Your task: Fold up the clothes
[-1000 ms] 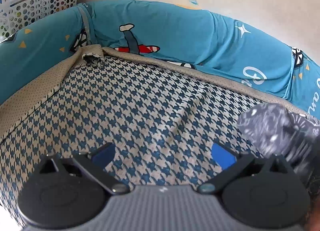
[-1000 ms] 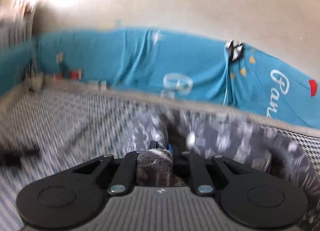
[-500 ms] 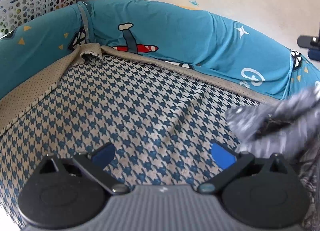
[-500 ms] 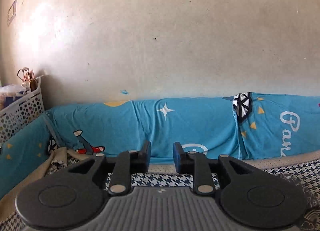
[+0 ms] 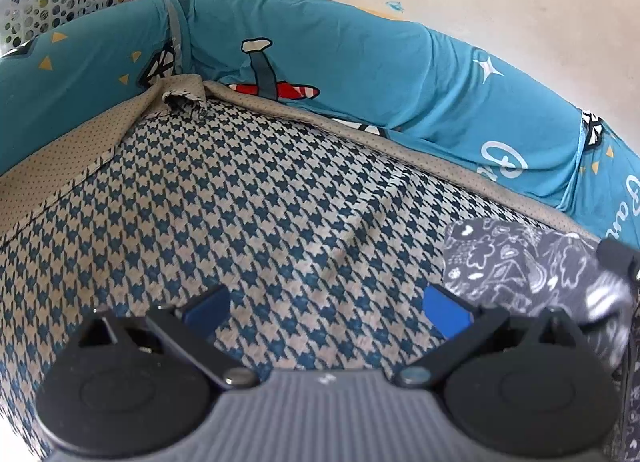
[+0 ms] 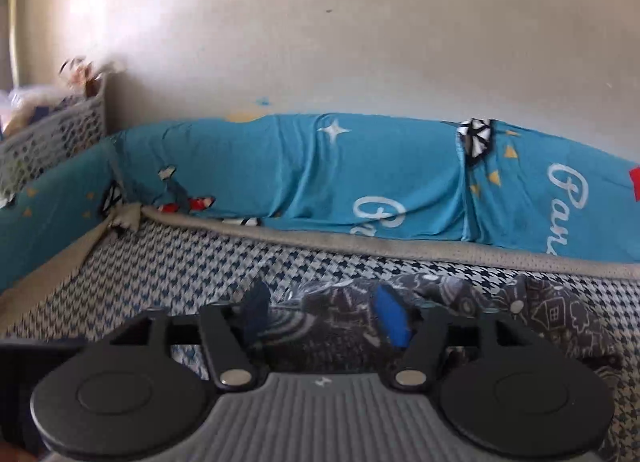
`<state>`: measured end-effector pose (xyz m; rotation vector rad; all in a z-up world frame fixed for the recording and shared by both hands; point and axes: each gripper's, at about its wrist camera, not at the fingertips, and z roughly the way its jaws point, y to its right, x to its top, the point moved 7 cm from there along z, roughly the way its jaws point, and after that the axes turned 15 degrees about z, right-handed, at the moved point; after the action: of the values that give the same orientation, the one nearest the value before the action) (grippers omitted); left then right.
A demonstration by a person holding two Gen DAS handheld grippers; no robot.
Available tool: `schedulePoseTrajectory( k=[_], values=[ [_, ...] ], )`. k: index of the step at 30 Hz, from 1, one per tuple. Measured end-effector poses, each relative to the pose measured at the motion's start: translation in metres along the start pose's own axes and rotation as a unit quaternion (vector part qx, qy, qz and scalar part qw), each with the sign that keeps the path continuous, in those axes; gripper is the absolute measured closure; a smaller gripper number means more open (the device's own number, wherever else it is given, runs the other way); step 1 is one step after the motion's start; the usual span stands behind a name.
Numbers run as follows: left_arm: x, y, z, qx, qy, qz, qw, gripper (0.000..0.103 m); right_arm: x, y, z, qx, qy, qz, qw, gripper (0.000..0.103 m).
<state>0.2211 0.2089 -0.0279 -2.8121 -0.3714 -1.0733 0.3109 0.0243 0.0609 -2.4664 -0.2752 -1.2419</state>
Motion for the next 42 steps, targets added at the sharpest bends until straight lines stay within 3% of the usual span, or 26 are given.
schedulePoseTrajectory(
  k=[2,4,9,12,15,19,24,31,34,36,38,42],
  values=[
    [0.0,-0.001,0.001,0.004,-0.002,0.0,1.0,0.0,-0.012,0.0,0.007,-0.009,-0.014,-0.012,1.0,0.023],
    [-0.001,-0.002,0.001,0.007,-0.004,-0.002,1.0,0.0,-0.025,0.0,0.017,-0.022,-0.029,-0.025,0.999,0.02],
    [-0.002,-0.003,0.003,0.014,-0.007,-0.002,0.9999,0.0,-0.057,0.0,0.043,-0.053,-0.067,-0.059,0.995,0.019],
    [-0.002,-0.002,0.004,0.013,-0.008,0.001,0.9999,0.0,-0.071,-0.004,0.054,-0.062,-0.067,-0.092,0.991,0.022],
    [-0.003,-0.002,0.004,0.013,-0.009,0.003,0.9999,0.0,-0.079,-0.008,0.062,-0.066,-0.072,-0.111,0.989,0.042],
    [-0.003,-0.003,0.004,0.015,-0.009,0.004,0.9998,0.0,-0.071,-0.009,0.064,-0.065,-0.068,-0.108,0.99,0.093],
    [-0.003,-0.001,0.002,0.013,-0.005,0.009,0.9999,0.0,-0.026,-0.007,0.053,-0.062,-0.016,-0.072,0.995,0.094],
    [-0.002,0.002,0.003,0.015,-0.003,0.015,0.9998,0.0,0.076,-0.023,0.035,-0.044,0.06,-0.02,0.997,0.095],
    [-0.001,0.001,0.003,0.02,0.0,0.014,0.9997,0.0,0.111,-0.04,0.025,-0.016,0.097,-0.007,0.995,0.095],
    [0.0,0.001,0.003,0.022,0.0,0.014,0.9997,0.0,0.119,-0.053,0.023,0.002,0.096,-0.018,0.995,0.092],
    [0.0,0.004,0.003,0.018,0.001,0.014,0.9997,0.0,0.124,-0.064,0.021,0.017,0.092,-0.035,0.995,0.071],
    [0.004,0.015,-0.001,0.008,0.012,0.024,0.9996,0.0,0.102,-0.057,0.012,-0.001,0.088,-0.094,0.992,0.069]
  ],
)
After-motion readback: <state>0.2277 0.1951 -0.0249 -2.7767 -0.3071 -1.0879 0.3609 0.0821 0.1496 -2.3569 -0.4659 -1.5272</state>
